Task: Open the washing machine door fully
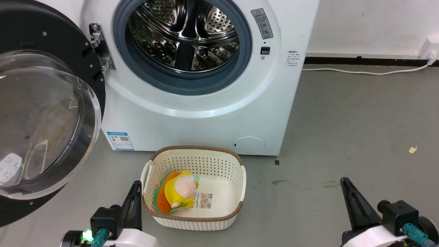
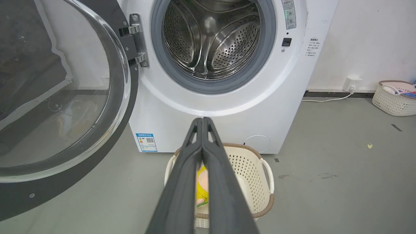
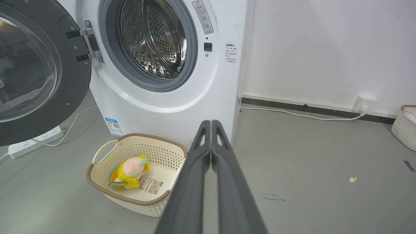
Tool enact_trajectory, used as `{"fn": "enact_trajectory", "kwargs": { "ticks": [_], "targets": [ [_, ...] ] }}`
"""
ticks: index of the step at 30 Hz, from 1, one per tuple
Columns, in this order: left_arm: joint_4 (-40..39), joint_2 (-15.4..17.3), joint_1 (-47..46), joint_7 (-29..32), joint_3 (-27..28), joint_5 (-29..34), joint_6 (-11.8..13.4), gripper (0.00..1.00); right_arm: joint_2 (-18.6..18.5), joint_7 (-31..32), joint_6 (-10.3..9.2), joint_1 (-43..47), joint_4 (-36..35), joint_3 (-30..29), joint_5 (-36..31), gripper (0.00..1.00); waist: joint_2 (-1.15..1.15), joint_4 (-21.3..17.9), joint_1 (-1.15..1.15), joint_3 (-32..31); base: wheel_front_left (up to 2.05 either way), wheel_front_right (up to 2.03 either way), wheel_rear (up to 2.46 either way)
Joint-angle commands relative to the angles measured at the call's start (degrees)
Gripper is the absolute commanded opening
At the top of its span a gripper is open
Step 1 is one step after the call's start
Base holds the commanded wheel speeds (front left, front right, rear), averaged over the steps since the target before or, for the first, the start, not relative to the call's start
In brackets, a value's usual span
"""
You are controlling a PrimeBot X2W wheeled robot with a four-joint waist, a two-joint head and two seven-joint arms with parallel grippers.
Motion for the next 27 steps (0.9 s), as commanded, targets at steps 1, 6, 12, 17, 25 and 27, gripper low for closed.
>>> {"fn": "enact_trajectory", "kwargs": {
  "ticks": [1, 6, 12, 17, 25, 27],
  "targets": [
    [-0.5, -0.39, -0.72, 0.41, 0.24, 0.66, -0.14, 0.0, 0.17, 0.37, 0.03, -1.11, -0.3, 0.16, -0.5, 0.0, 0.0, 0.03, 0.0, 0.0, 0.0, 0.0, 0.0],
    [-0.8, -0.48, -0.93, 1.23, 0.59, 1.19, -0.3, 0.0, 0.19, 1.19, 0.03, -1.32, -0.5, 0.3, -0.81, 0.0, 0.0, 0.15, 0.0, 0.01, 0.0, 0.0, 0.0],
    [-1.06, -0.56, -1.11, 1.93, 0.89, 1.63, -0.43, 0.0, 0.21, 1.9, 0.03, -1.49, -0.67, 0.42, -1.08, 0.0, 0.0, 0.25, 0.0, 0.02, 0.0, 0.0, 0.0],
    [-1.28, -0.63, -1.26, 2.51, 1.14, 2.01, -0.55, 0.0, 0.22, 2.48, 0.03, -1.64, -0.82, 0.52, -1.3, 0.0, 0.0, 0.34, 0.0, 0.02, 0.0, 0.0, 0.0],
    [-1.62, -0.73, -1.5, 3.45, 1.55, 2.6, -0.73, 0.0, 0.24, 3.43, 0.04, -1.87, -1.05, 0.68, -1.66, 0.0, 0.0, 0.48, 0.0, 0.03, 0.0, 0.0, 0.0],
    [-1.71, -0.76, -1.56, 3.69, 1.65, 2.75, -0.78, 0.0, 0.24, 3.66, 0.04, -1.93, -1.1, 0.72, -1.75, 0.0, 0.0, 0.51, 0.0, 0.03, 0.0, 0.0, 0.0]
  ]
}}
